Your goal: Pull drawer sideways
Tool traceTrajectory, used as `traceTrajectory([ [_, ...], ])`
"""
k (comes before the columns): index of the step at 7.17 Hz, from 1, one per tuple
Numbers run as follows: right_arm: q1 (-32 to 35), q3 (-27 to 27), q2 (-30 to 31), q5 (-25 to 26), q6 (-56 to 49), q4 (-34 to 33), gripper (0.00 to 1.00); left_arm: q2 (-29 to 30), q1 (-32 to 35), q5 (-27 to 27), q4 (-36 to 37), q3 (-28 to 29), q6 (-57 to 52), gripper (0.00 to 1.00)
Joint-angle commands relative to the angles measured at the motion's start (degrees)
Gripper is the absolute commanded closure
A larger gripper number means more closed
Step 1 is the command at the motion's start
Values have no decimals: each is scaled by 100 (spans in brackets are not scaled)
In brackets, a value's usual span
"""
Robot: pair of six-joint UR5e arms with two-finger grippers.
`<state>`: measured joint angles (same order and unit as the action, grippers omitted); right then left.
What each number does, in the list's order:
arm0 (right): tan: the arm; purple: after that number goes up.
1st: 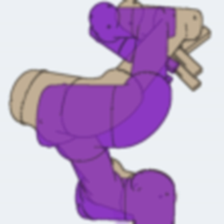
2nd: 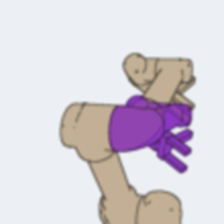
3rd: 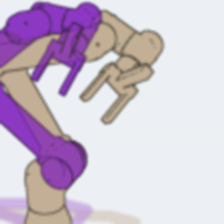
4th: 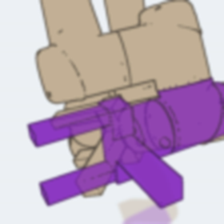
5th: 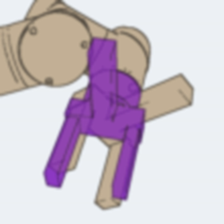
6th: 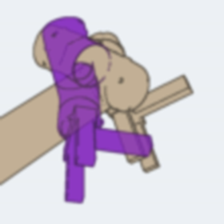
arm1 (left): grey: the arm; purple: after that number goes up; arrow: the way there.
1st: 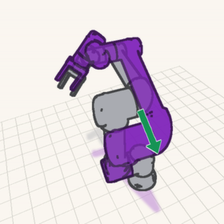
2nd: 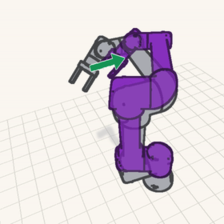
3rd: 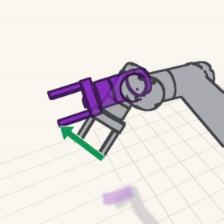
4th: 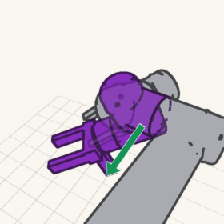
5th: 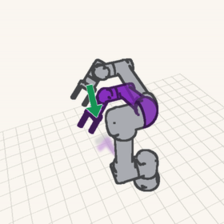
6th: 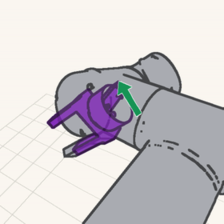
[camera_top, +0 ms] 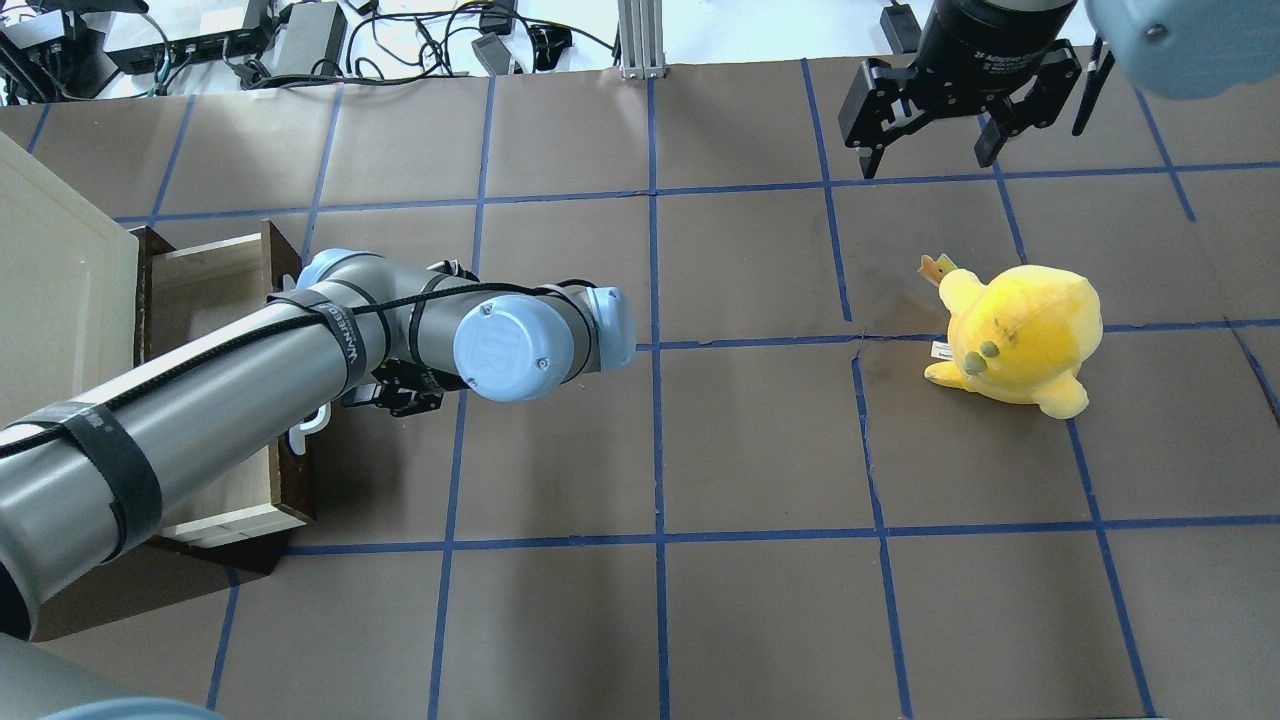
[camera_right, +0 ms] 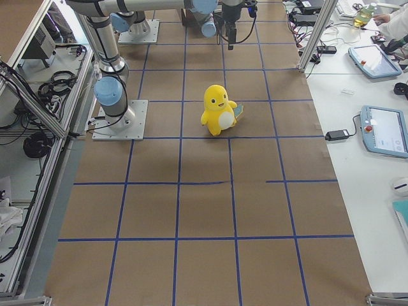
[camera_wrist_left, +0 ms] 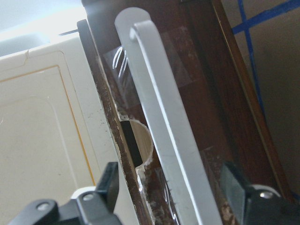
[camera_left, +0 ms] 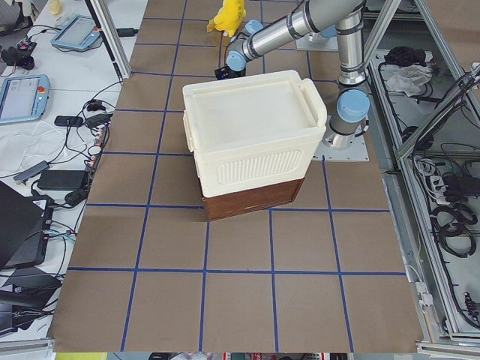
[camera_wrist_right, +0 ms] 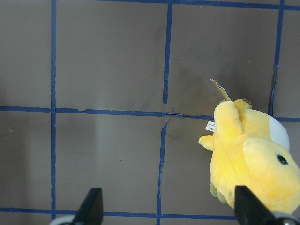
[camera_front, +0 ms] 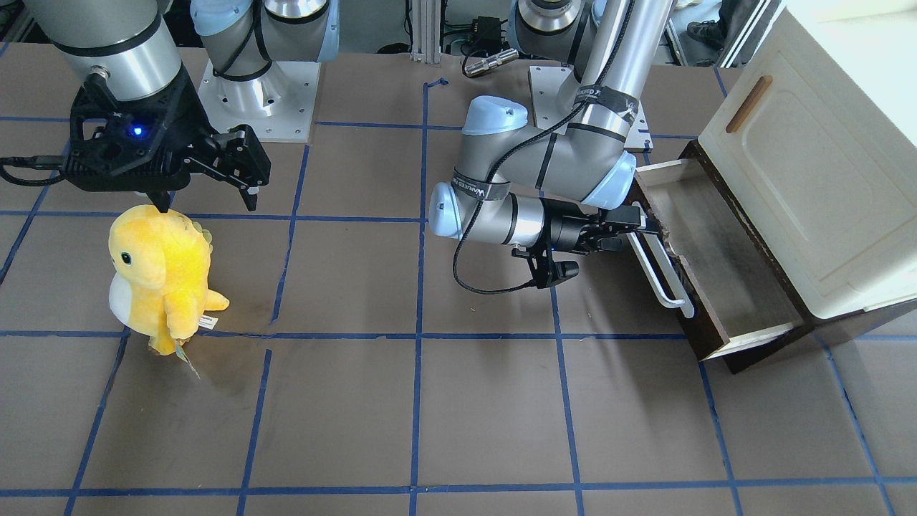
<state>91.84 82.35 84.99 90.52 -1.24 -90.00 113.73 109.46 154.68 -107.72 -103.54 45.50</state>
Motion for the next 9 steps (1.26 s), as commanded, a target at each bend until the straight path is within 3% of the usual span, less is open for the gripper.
traceTrajectory([
  [1,0,0,0,0,1,0,0,-236,67,-1023,67,839,-1131,6],
  [4,0,0,0,0,1,0,0,-1087,-64,-2867,102,1676,-2480,5],
  [6,0,0,0,0,1,0,0,-1781,-729,-4246,102,1924,-3245,4],
  [9,0,0,0,0,1,0,0,-2556,-1837,-5758,163,2056,-4101,0],
])
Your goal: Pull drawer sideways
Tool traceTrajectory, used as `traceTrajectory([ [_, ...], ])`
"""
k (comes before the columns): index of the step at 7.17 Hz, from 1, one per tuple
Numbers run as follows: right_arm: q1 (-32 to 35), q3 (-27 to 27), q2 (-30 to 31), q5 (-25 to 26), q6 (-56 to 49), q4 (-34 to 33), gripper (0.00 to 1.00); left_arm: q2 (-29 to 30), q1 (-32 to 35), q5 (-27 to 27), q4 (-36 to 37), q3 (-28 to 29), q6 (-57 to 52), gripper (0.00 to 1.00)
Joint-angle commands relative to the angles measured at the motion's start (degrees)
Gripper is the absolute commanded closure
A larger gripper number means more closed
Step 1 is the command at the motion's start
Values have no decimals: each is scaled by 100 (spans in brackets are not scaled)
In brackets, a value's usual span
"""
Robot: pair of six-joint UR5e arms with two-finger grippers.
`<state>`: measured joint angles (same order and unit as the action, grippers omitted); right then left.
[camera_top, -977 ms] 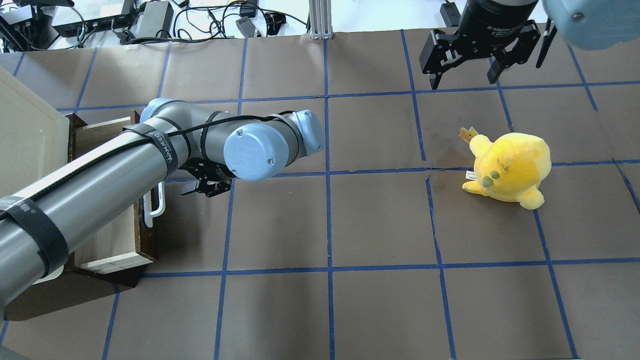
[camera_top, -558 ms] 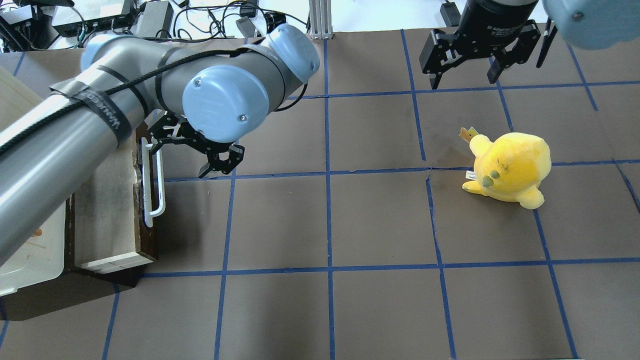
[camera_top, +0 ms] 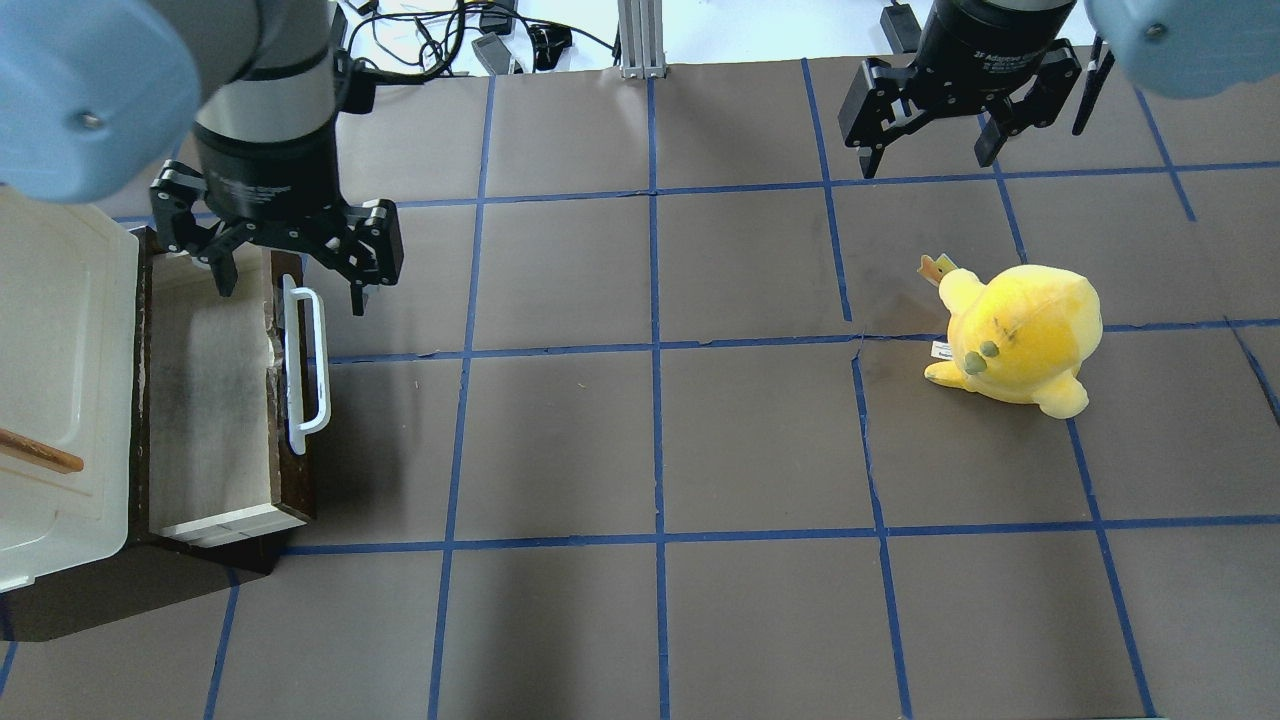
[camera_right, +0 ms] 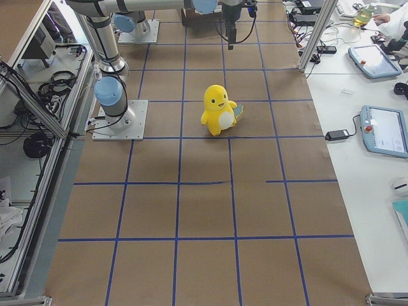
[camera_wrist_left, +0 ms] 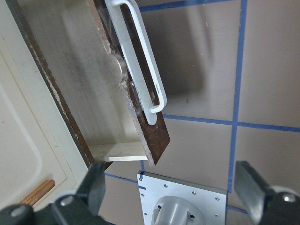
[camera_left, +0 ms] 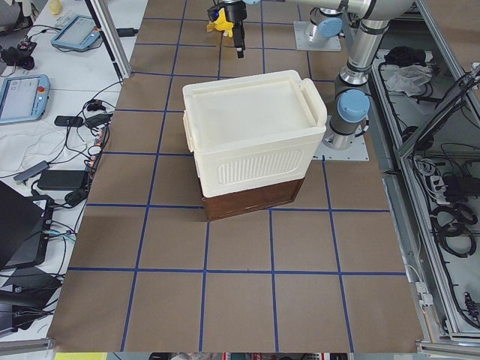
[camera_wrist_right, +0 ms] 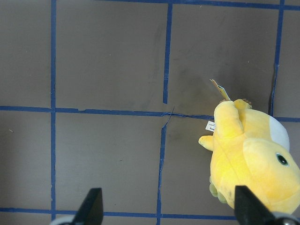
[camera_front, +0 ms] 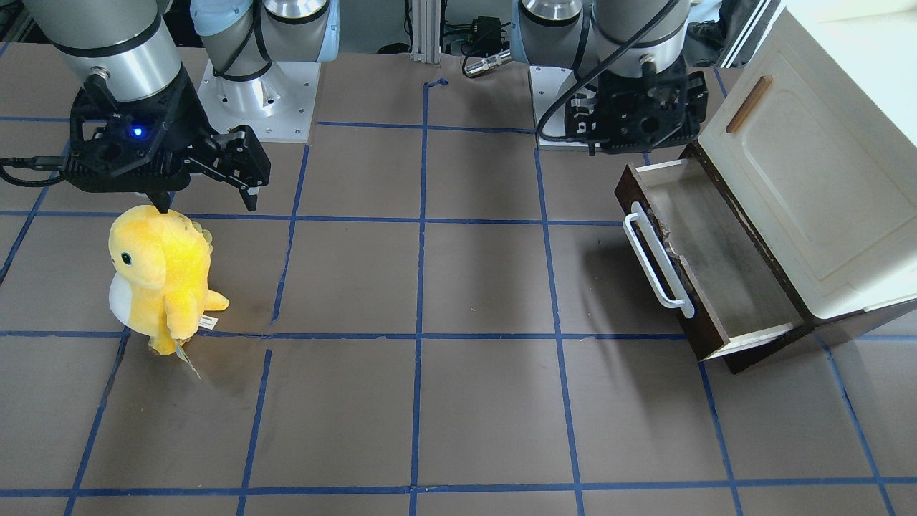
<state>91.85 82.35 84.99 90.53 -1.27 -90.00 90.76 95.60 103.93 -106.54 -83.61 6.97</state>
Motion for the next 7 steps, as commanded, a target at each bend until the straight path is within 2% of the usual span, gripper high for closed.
traceTrajectory([
  [1,0,0,0,0,4,0,0,-330,-654,-786,150,82,-318,0],
  [2,0,0,0,0,4,0,0,-340,-674,-796,464,56,-319,0],
  [3,0,0,0,0,4,0,0,-357,-665,-1248,581,73,-267,0],
  [4,0,0,0,0,4,0,0,-375,-665,-1366,590,47,-284,0],
  [7,0,0,0,0,-5,0,0,-392,-674,-1341,590,3,-310,0],
])
